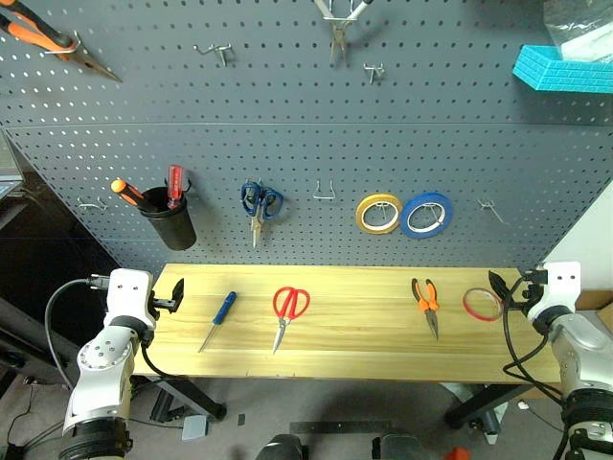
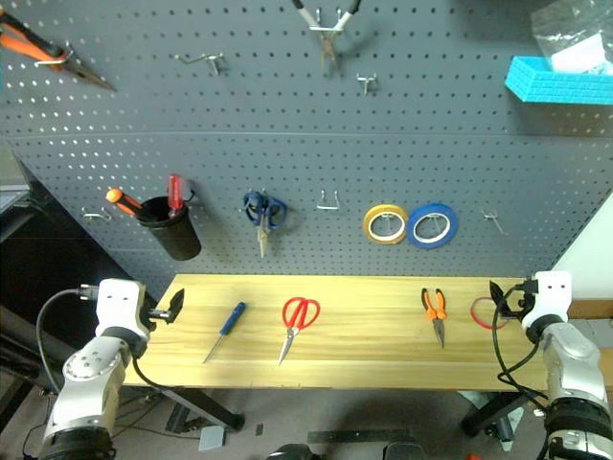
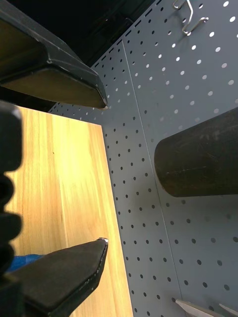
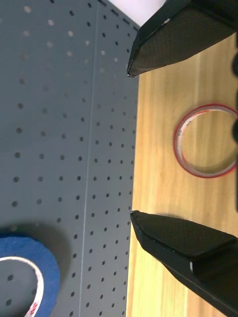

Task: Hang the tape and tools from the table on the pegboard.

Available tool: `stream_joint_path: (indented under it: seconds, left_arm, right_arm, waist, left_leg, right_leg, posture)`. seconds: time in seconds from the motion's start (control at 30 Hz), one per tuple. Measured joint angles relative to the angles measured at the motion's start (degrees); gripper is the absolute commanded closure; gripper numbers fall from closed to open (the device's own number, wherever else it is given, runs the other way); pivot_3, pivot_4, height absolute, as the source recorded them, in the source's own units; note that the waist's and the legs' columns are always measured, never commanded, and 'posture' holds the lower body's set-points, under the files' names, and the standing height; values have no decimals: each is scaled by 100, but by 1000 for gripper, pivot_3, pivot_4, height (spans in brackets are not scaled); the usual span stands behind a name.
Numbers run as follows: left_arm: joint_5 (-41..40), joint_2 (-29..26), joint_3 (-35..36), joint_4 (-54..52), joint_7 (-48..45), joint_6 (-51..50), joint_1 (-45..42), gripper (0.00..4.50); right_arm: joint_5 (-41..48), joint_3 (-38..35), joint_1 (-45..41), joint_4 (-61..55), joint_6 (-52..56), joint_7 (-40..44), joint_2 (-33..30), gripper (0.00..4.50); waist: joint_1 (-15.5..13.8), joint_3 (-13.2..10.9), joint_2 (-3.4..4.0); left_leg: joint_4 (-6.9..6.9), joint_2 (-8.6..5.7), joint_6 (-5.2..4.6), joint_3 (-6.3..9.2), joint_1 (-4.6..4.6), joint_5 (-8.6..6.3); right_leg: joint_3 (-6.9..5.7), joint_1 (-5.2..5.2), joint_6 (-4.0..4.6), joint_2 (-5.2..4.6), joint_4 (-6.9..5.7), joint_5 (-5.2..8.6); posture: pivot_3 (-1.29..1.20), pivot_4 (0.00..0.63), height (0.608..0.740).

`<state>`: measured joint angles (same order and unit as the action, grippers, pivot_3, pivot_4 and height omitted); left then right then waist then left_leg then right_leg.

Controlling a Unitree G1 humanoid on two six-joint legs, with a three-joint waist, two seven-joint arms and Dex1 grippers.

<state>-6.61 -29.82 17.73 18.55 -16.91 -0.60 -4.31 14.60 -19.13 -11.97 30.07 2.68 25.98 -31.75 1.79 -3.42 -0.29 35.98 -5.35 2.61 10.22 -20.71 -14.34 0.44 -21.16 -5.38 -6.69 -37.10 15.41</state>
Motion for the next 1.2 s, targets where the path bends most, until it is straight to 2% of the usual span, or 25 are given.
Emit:
stream_joint_path:
  seconds: [0.43, 0.67, 0.73, 0.9, 1.17, 1.2]
  left_arm:
    - [181, -90, 10, 393, 36, 612, 18, 13]
    - [144, -100, 50, 421, 147, -124, -14, 13]
    - [-7, -99, 55, 360, 72, -406, -22, 13]
    - [-236, -71, -24, -567, -32, -1208, -103, 13]
    - [-472, -71, -913, -1948, -810, -2304, -517, 13]
    - [-484, -131, -1107, -2089, -1014, -2363, -560, 13]
  right_arm:
    - [-1, -173, 130, 399, -194, -106, -173, 0]
    - [-8, -369, 398, 618, -281, -153, -368, 0]
    - [-8, -324, 517, 579, -272, -65, -361, 0]
    - [43, -100, 994, -412, 173, 292, -290, 0]
    - [234, 367, 1507, -2653, 1654, 434, -276, 0]
    - [227, 478, 1481, -2804, 1824, 438, -309, 0]
  waist:
    - [-4, 0, -2]
    - [8, -5, -7]
    - [7, -16, -9]
    - [6, -163, -28]
    - [17, -544, -18]
    - [25, -587, -26]
  left_leg:
    - [1, 5, -19, -59, 2, -11]
    - [1, 10, -25, -76, 4, -15]
    - [2, 10, -26, -77, 4, -15]
    - [8, 15, -28, -76, -1, -15]
    - [5, 19, -33, -88, -21, -19]
    - [5, 18, -33, -90, -23, -19]
  right_leg:
    - [35, -8, -3, 0, 2, -3]
    - [43, -11, -31, 1, 2, 10]
    - [46, -11, -35, 0, 2, 10]
    - [46, -11, -43, 1, 2, 5]
    - [51, -33, -38, -1, 7, 3]
    - [52, -38, -15, -1, 8, -11]
  posture:
    - [-33, 27, 740]
    - [-40, 50, 740]
    - [-51, 77, 740]
    - [-72, 139, 740]
    - [-124, 216, 740]
    - [-129, 222, 740]
